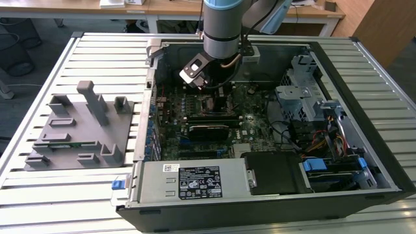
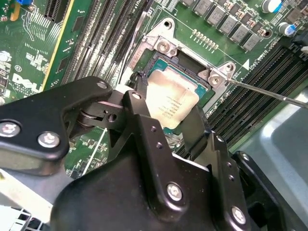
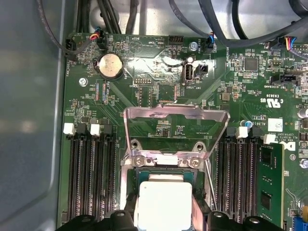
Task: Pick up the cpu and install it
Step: 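Place the cpu into insertion slot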
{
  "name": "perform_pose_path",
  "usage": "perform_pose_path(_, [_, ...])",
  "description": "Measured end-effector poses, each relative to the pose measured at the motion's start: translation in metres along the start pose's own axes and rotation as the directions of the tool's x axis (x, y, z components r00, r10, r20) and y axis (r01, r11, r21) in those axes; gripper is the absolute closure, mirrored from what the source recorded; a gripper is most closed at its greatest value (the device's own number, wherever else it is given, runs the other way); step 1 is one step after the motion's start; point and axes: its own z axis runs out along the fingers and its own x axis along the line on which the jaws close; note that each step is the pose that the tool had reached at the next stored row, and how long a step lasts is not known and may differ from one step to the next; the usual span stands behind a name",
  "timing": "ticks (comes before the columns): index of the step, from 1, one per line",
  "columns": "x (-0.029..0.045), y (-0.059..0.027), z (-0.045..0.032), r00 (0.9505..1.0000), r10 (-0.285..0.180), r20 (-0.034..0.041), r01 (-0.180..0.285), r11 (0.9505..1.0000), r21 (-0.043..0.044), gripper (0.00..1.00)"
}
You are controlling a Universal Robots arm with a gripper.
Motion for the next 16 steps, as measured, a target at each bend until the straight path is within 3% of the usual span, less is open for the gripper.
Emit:
perform_pose_path(5, [0.0001, 0.0001, 0.0003, 1.0000, 0.000, 0.0006, 0.000, 1.0000, -0.0006, 0.46])
perform_pose_path(6, [0.0001, 0.0000, 0.0002, 1.0000, 0.000, 0.0009, 0.000, 1.0000, -0.0003, 0.40])
perform_pose_path(16, [-0.0001, 0.0002, -0.0079, 1.0000, 0.000, 0.0014, 0.000, 1.0000, 0.0000, 0.41])
